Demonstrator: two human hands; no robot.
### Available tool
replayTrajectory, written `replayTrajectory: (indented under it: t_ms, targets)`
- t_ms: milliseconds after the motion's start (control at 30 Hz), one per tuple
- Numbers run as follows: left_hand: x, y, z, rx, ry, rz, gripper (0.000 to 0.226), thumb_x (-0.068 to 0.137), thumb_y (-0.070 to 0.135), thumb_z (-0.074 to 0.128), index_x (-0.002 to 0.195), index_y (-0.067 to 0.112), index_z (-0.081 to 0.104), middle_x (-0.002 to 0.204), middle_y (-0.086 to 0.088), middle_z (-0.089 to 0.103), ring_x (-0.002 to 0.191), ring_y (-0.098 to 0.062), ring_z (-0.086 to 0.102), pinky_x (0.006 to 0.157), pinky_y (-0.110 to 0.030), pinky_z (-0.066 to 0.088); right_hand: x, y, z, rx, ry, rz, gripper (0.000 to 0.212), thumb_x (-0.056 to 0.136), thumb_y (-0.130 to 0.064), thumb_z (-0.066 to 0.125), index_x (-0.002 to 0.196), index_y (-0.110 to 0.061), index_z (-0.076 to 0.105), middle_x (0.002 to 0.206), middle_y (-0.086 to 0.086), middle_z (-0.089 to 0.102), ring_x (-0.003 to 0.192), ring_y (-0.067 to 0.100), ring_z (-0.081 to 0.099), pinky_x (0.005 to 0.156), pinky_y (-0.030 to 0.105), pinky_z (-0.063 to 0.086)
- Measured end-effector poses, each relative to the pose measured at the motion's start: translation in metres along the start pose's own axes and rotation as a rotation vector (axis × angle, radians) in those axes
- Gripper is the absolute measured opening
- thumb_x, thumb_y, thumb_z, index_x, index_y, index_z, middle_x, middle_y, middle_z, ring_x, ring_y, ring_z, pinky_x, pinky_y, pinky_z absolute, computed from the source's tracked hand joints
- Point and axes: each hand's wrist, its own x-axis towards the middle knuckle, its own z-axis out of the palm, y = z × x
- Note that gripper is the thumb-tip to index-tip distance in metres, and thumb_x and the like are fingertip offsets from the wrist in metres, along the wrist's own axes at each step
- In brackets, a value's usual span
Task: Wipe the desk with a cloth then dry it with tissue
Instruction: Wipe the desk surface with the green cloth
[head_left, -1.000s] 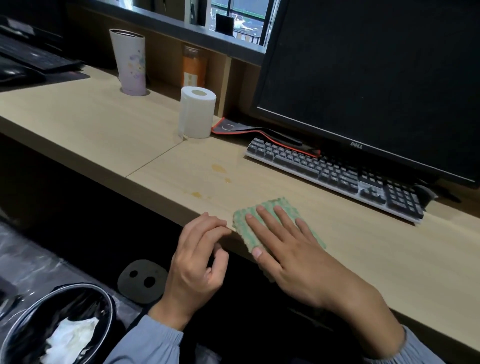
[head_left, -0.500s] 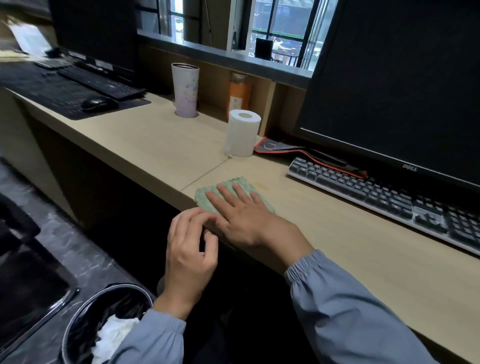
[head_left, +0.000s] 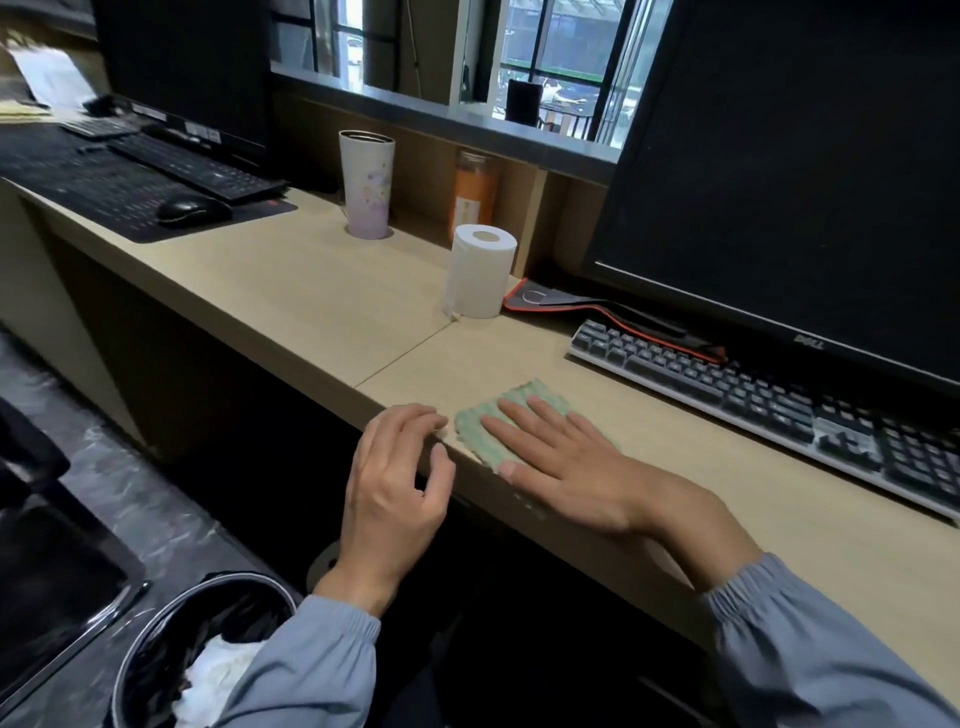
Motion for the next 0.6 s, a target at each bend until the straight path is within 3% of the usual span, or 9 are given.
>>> replayTrajectory:
  t_ms: [167,300,400,600]
  targets:
    - [-0.008,0.019,0.024,-0.031,-0.033,0.172,0.016,0.095,0.010,0.067,0.107,0.002,0.074,0.115,-0.011,0.068,0.112,-0.029,0.064,0.105,-0.049,0.049,-0.062,0.055,-0.004,0.029,-0.082,0.054,0.057,0.105,-0.066,0.016,0.152,-0.064,-0.015,0.159,-0.038,-0.028,0.144,-0.013,-0.033,0.124,0.030,-0.018]
    - [-0.008,0.022,0.034,-0.034,-0.046,0.211,0.020,0.098,0.018,0.064,0.107,0.005,0.075,0.114,-0.010,0.068,0.112,-0.028,0.064,0.102,-0.046,0.049,-0.076,0.084,-0.009,0.024,-0.122,0.088,0.059,0.104,-0.066,0.018,0.152,-0.063,-0.016,0.158,-0.039,-0.029,0.143,-0.015,-0.034,0.126,0.033,-0.017]
    - [-0.007,0.021,0.038,-0.033,-0.030,0.189,0.021,0.097,0.023,0.062,0.104,0.007,0.075,0.110,-0.006,0.067,0.108,-0.026,0.063,0.101,-0.039,0.046,-0.058,0.090,-0.018,0.020,-0.137,0.076,0.061,0.103,-0.068,0.018,0.152,-0.062,-0.016,0.159,-0.036,-0.030,0.143,-0.013,-0.034,0.126,0.035,-0.018]
    - [-0.013,0.009,0.059,-0.136,0.062,0.203,0.026,0.102,0.031,0.056,0.103,0.011,0.073,0.109,-0.005,0.068,0.107,-0.024,0.060,0.099,-0.041,0.048,0.036,0.070,-0.035,-0.039,-0.106,-0.037,0.061,0.107,-0.065,0.021,0.158,-0.057,-0.011,0.167,-0.025,-0.024,0.151,0.002,-0.031,0.124,0.037,-0.018]
